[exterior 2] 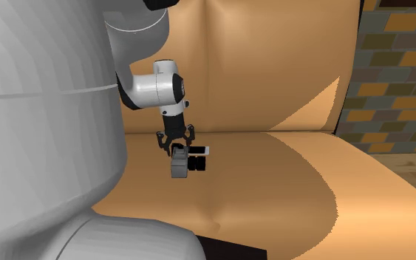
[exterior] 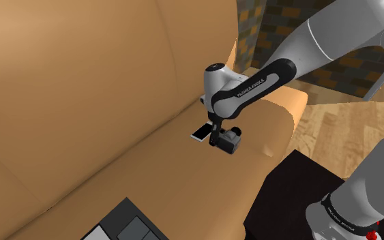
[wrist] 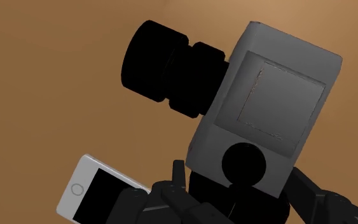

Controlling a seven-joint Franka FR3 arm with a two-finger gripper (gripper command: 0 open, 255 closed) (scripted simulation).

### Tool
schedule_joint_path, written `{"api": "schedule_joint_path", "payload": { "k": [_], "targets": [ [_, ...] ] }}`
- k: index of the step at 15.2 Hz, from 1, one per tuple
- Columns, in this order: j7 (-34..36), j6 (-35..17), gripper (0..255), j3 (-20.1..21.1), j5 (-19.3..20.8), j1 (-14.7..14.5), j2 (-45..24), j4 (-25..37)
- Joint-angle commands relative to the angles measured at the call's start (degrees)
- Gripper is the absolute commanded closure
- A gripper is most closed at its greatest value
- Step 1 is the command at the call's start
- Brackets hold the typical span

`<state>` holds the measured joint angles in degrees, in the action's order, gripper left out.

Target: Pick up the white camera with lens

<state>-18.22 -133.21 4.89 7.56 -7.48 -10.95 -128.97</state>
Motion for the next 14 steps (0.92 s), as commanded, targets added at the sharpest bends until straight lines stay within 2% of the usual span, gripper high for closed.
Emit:
{"api": "schedule_joint_path", "payload": {
  "k": [1,14],
  "targets": [
    [-0.2,1.2,255,0.1,-0.3,0.0,1.1,0.1],
    [-1.7,10.0,255,0.4,-1.7,0.1,7.2,2.9]
  ]
}}
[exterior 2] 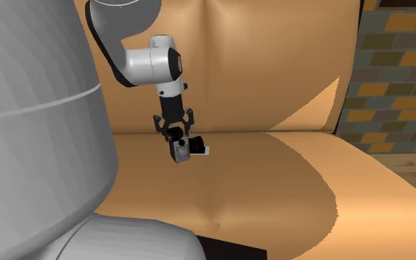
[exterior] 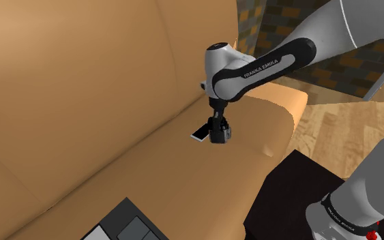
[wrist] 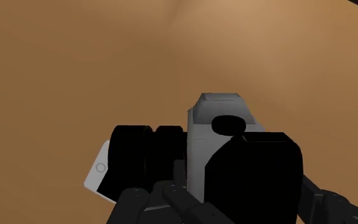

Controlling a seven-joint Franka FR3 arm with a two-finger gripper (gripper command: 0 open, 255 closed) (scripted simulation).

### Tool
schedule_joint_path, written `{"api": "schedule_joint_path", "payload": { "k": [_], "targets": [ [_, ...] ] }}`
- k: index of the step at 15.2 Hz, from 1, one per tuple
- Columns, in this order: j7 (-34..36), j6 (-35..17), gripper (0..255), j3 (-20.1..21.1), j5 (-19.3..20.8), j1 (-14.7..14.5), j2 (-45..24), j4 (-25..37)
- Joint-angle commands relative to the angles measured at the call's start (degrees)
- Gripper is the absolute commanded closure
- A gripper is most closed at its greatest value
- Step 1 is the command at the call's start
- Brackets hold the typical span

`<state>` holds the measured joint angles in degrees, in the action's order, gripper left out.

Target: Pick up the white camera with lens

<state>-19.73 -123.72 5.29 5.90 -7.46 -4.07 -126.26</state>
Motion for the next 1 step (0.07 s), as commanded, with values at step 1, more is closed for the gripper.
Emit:
{"api": "schedule_joint_path", "payload": {
  "k": [1],
  "targets": [
    [-0.2,0.5,255,0.0,-0.1,0.1,0.3,0.2]
  ]
}}
